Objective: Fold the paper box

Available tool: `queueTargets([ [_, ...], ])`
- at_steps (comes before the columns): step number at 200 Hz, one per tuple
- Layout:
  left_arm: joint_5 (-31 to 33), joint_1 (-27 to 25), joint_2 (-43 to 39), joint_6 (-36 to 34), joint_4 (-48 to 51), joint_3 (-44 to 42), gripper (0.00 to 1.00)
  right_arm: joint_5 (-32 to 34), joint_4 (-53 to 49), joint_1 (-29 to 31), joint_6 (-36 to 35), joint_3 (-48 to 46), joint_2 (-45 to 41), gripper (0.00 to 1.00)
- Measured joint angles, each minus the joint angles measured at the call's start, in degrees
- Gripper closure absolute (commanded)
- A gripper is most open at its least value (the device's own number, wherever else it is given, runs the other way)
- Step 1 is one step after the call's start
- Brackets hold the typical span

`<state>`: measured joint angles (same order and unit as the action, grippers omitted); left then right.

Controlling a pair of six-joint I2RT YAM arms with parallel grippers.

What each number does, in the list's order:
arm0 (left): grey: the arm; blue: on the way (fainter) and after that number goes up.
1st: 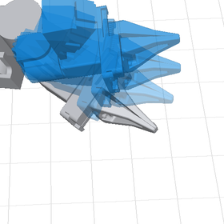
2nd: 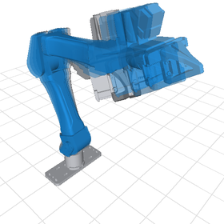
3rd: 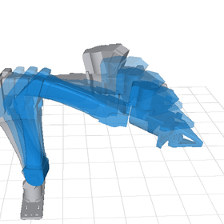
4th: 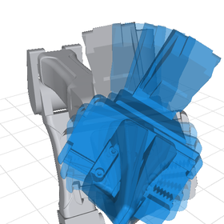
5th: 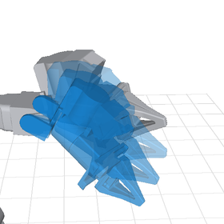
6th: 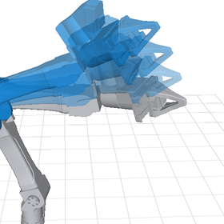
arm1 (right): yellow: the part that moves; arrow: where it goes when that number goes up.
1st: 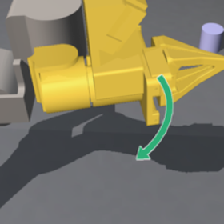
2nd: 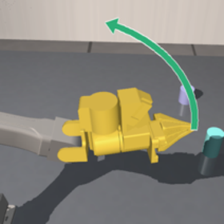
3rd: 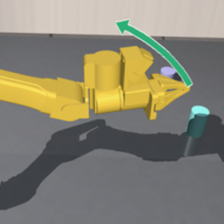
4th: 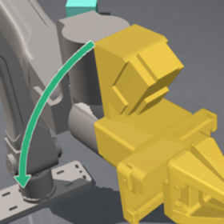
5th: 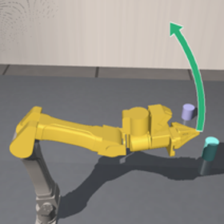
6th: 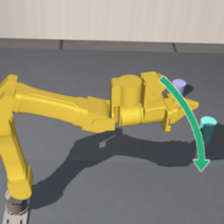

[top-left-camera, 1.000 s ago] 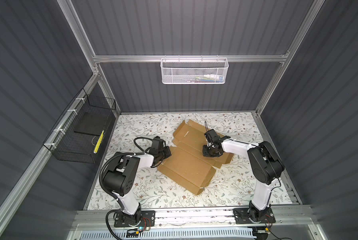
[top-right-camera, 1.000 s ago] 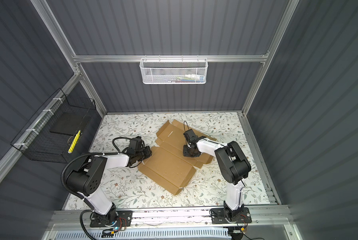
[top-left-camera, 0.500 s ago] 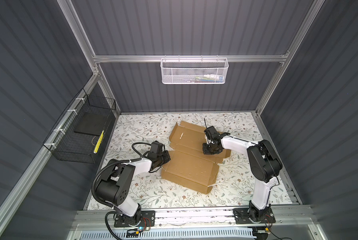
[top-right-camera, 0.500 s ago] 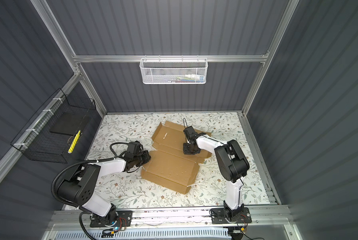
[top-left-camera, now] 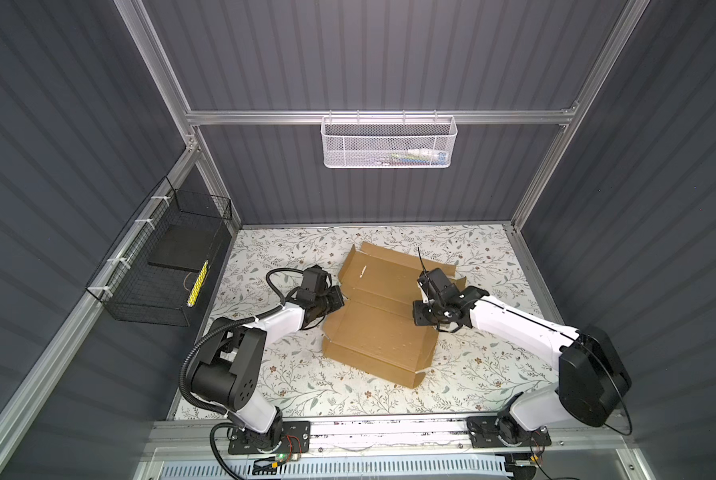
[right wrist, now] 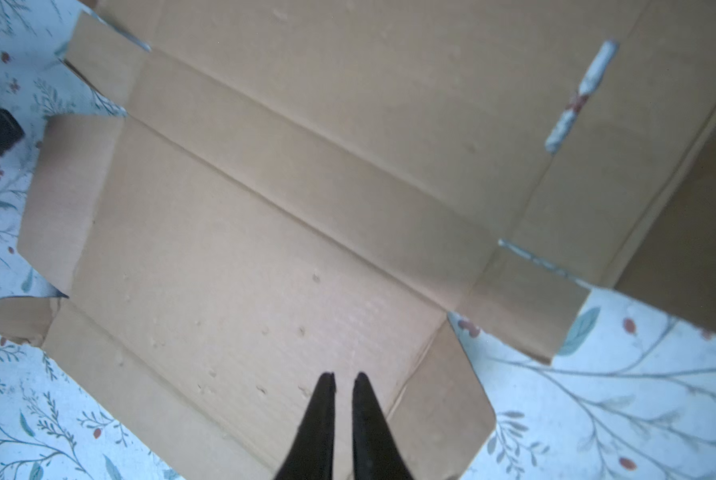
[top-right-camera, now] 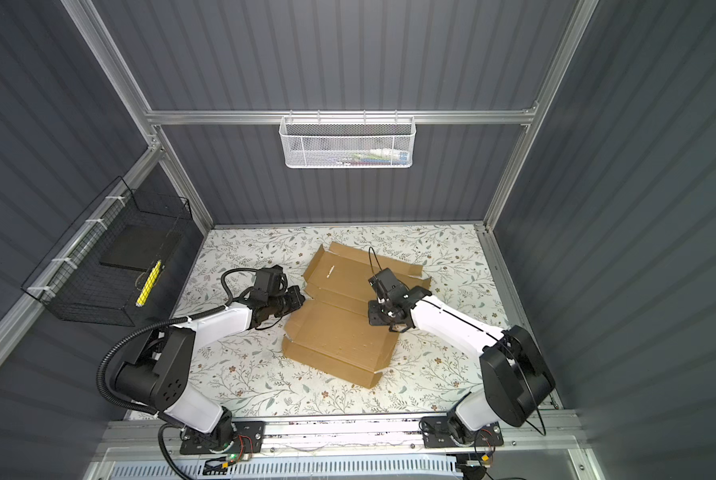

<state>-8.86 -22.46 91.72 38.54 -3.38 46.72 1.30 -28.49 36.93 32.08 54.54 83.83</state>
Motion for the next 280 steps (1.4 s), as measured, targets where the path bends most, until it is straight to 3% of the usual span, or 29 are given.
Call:
queueTargets([
  [53, -0.9, 0.0, 1.6, -0.4, -0.1, -0.2, 1.0, 0.2, 2.0, 2.7, 8.4, -11.1, -1.9, 0.86],
  [108, -0.9, 0.0, 1.9, -0.4, -0.7, -2.8, 1.0, 0.2, 4.7, 2.7, 11.1, -12.4, 2.1, 0.86],
  [193, -0.2, 0.0, -0.5, 0.1, -4.2, -9.5, 1.0, -1.3, 6.6, -0.7, 6.9, -2.5, 12.3, 0.85],
  [280, 1.4, 0.0, -11.8, 1.1, 0.1, -17.3, 1.0, -2.5, 3.5, -2.6, 0.3, 1.4, 14.9, 0.84],
])
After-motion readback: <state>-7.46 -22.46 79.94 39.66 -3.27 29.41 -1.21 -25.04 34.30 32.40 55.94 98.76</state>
